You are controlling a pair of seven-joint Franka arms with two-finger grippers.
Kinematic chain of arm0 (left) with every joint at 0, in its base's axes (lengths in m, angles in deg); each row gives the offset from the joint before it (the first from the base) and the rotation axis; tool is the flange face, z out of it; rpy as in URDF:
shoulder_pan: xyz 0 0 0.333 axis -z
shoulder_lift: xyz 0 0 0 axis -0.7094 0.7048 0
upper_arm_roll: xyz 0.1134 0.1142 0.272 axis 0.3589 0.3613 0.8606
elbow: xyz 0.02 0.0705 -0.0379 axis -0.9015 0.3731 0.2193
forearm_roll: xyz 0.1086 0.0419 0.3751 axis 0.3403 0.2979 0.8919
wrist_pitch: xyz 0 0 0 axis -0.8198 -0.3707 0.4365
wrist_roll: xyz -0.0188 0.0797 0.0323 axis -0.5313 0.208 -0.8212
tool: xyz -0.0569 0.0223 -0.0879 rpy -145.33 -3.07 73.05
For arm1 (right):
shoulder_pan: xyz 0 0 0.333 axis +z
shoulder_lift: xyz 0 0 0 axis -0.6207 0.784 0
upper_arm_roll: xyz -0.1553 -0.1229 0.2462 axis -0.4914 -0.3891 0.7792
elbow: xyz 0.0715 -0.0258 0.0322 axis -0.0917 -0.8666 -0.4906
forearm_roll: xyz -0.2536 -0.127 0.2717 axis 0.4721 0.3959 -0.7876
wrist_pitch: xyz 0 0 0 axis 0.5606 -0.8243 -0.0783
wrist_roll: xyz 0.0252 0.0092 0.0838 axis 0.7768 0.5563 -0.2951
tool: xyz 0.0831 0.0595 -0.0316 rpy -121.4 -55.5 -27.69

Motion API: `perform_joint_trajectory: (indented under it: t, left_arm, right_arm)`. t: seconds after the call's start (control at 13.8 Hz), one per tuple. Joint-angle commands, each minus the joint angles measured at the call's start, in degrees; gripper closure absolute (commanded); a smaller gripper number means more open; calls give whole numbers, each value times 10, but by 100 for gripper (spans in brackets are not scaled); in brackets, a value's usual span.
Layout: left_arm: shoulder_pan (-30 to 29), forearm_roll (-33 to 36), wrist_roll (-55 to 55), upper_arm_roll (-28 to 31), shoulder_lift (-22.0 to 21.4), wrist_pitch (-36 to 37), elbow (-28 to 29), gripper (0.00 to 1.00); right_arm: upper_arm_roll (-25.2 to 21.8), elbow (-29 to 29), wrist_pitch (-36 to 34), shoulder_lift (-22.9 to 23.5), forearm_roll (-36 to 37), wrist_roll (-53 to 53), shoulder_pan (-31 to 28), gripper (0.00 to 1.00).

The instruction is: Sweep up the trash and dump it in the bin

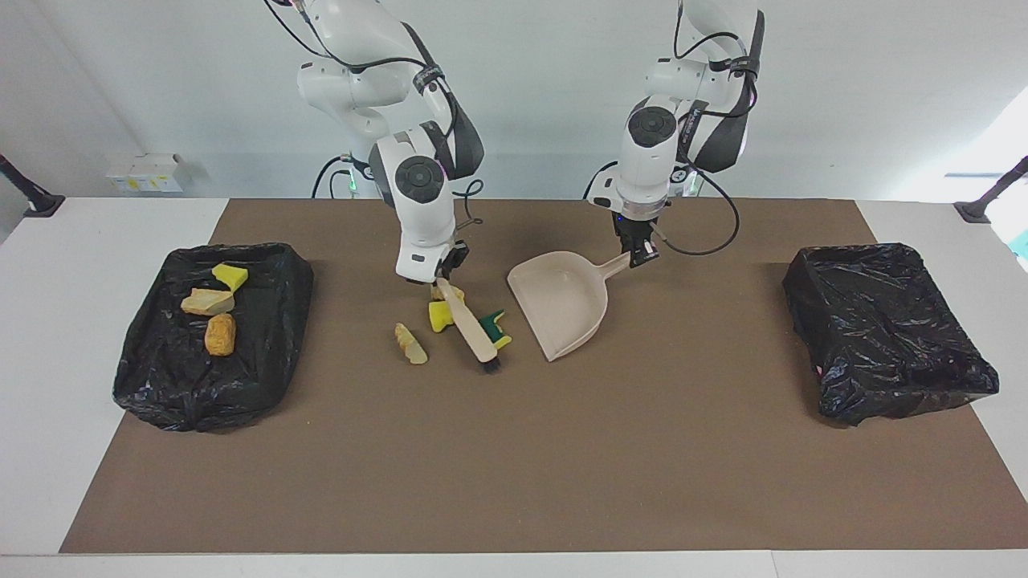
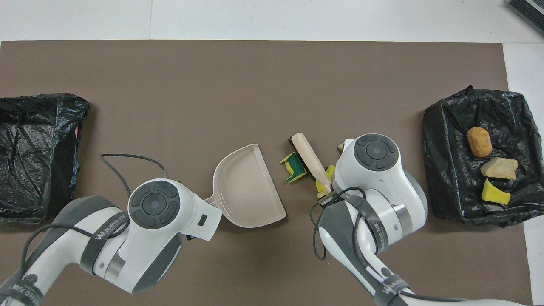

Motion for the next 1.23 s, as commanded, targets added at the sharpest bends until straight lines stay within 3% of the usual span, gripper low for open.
perform_joint_trajectory:
  t: [0.0, 0.22, 0.51, 0.79, 1.16]
  left_arm:
    - [13, 10, -6, 7, -8, -19, 16, 100]
    - [13, 9, -17, 7, -7, -19, 15, 100]
    - [14, 9, -31, 7, -6, -19, 15, 100]
    - [13, 9, -31, 7, -6, -19, 15, 100]
    - [12, 9, -33, 7, -6, -17, 15, 100]
  right_arm:
    - [0, 34, -28, -8, -38, 25, 6, 100]
    - [-7, 84, -116, -21, -40, 29, -29, 100]
    - [-7, 72, -114, -28, -13, 52, -122, 100]
    - [-6, -13, -43, -51, 10, 49, -199, 100]
    - [-2, -89, -22, -86, -2, 86, -172, 100]
